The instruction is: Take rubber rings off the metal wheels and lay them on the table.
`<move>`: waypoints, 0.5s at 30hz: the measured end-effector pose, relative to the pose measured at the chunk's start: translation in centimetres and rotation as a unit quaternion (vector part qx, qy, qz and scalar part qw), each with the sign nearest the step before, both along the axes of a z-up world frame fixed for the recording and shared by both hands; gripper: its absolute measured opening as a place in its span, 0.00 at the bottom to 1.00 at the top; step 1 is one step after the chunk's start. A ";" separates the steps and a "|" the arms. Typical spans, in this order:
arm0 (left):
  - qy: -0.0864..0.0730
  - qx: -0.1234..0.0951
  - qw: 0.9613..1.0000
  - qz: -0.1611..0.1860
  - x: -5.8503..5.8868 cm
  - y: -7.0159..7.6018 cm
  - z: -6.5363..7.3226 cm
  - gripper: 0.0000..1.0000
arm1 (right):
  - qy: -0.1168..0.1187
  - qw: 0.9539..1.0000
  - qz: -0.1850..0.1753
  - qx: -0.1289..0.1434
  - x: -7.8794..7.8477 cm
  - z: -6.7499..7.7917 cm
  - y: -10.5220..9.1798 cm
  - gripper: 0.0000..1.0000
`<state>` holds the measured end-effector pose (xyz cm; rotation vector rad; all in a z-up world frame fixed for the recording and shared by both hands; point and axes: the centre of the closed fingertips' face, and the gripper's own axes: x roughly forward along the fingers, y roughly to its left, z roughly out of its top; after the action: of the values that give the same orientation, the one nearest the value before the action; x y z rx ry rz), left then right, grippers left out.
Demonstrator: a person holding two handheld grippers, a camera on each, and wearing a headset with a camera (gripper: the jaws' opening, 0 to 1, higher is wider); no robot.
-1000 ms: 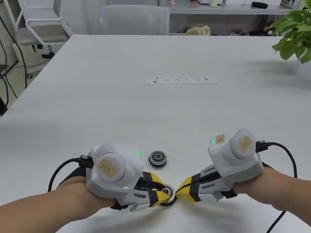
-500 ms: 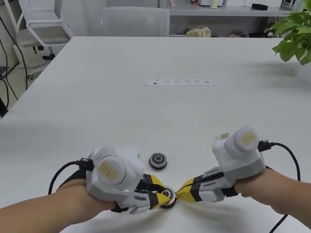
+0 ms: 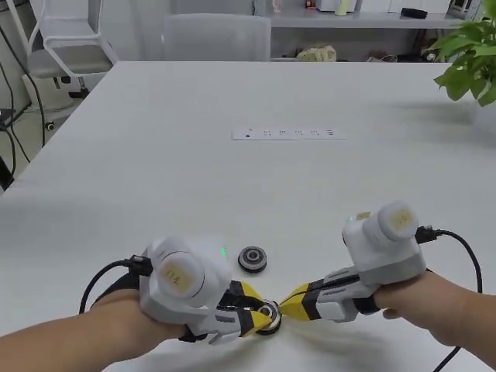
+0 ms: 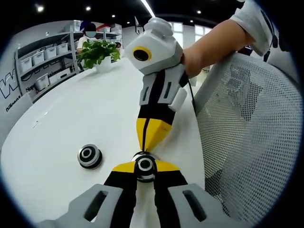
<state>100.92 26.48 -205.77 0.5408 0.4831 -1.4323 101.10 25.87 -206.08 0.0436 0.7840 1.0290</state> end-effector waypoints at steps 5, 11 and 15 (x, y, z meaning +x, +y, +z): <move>-0.001 0.002 1.000 0.000 0.0 0.0 0.0 0.08 | -0.002 1.000 0.003 -0.001 0.0 0.0 0.1 0.00; -0.001 0.002 1.000 0.000 0.0 0.0 0.0 0.08 | -0.009 1.000 0.012 -0.002 -0.1 0.1 0.5 0.00; -0.001 0.002 1.000 0.000 0.1 0.0 0.0 0.08 | -0.013 1.000 0.017 0.000 -0.1 0.2 0.7 0.00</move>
<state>101.00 26.49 -205.80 0.5454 0.4844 -1.4319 100.95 26.60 -205.84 0.0167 0.7642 1.0591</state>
